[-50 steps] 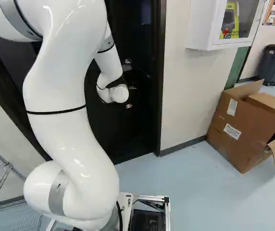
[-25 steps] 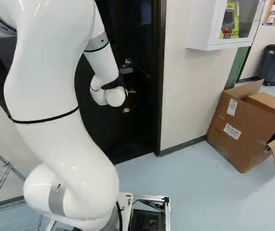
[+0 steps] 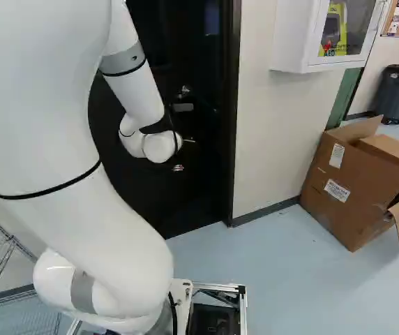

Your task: Open the door and move inside

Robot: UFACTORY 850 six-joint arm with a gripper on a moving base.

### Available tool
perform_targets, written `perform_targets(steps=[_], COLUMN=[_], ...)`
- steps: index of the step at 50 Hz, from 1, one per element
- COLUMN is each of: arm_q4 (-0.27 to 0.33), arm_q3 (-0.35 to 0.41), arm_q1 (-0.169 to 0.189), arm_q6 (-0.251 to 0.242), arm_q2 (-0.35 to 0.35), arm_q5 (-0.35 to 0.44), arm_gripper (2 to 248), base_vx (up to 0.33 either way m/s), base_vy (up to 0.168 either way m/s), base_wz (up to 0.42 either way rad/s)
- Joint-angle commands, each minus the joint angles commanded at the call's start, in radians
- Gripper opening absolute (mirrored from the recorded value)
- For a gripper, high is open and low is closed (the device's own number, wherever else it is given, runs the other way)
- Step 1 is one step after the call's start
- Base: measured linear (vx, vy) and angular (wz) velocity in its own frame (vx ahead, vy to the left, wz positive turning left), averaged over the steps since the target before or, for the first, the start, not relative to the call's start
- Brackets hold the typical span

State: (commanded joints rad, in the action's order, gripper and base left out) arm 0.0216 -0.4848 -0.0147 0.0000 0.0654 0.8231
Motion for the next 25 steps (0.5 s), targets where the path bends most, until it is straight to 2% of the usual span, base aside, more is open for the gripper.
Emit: perform_targets(steps=[25], arm_q4=[-0.021], arm_q3=[0.133], arm_q1=[-0.024], arm_q6=[0.000], arm_q2=[-0.131], arm_q5=[-0.002], arm_gripper=[247], base_vx=[0.000], base_vy=[0.000], base_wz=[0.000])
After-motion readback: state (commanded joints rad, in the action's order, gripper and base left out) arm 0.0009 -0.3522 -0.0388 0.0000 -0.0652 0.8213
